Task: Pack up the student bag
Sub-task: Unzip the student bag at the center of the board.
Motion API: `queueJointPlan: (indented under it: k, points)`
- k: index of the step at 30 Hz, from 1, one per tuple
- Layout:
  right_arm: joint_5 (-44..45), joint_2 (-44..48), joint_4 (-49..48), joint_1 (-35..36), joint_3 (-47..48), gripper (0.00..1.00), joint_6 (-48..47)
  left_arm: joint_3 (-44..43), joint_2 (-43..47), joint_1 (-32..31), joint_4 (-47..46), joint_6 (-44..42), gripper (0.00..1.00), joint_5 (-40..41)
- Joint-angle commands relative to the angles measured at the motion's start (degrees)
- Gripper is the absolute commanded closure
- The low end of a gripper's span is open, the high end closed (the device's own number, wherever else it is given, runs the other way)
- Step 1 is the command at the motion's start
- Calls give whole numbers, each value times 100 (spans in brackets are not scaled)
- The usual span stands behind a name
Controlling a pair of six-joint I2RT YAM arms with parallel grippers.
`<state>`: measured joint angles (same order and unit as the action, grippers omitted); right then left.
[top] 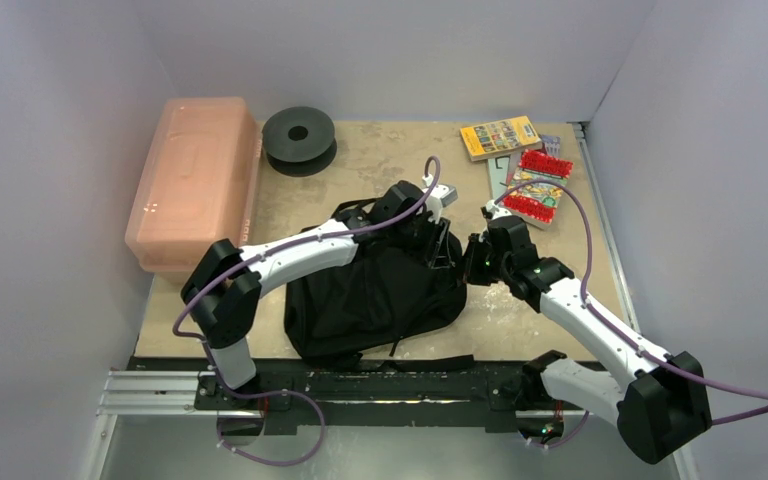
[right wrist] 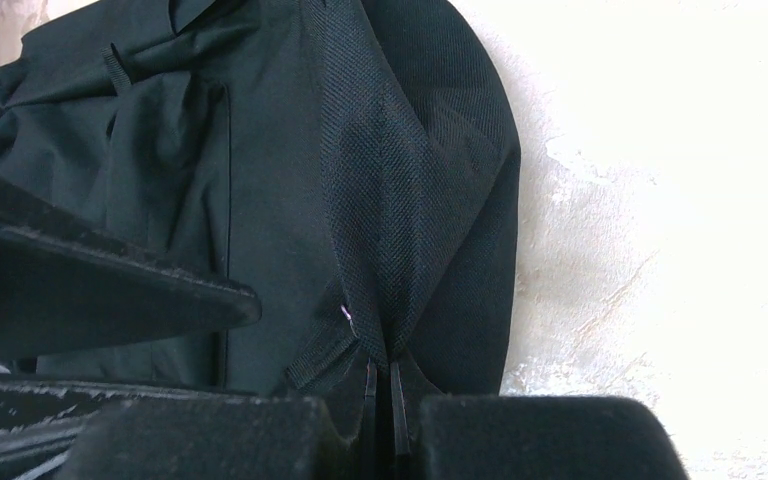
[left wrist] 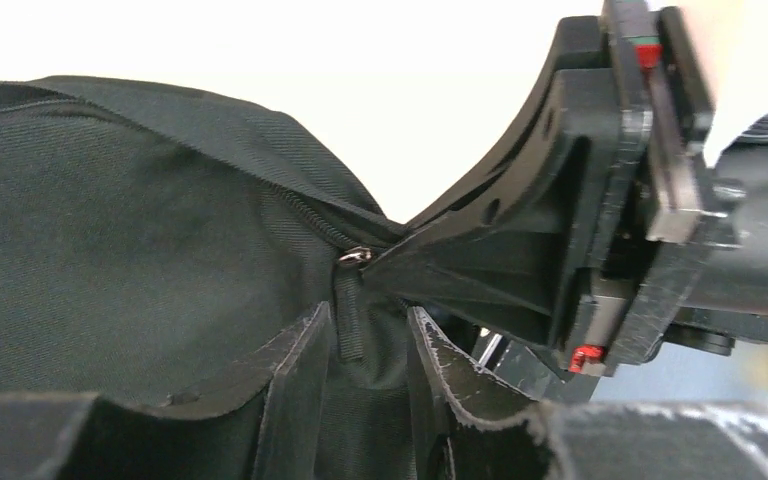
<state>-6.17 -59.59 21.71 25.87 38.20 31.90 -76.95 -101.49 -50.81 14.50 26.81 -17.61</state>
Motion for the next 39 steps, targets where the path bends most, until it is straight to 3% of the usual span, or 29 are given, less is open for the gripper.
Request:
queueJointPlan:
  k: [1, 18, 22, 24, 27, 29, 39]
  points:
    - [-220, 115, -359, 9, 136, 100, 27, -67, 82, -71, -194, -44, 69, -234]
    - [-320, 176, -395, 3, 132, 100, 70, -278, -541, -185, 133, -312, 57, 194]
    - [-394, 208, -430, 12, 141, 100, 117, -360, -740, -209, 97, -306, 58, -16]
    - [-418, 247, -456, 11, 134, 100, 136, -465, -809, -210, 158, -343, 65, 7]
    - [-388, 272, -451, 15, 95, 100, 128, -580, -674, -210, 272, -487, 91, 394]
    - [-353, 288, -451, 11, 36, 100, 116, -566, -463, -210, 271, -583, 100, 827]
    - [-230, 318, -349, 18, -263, 100, 48, 82, 764, -202, -774, -585, 100, 2175]
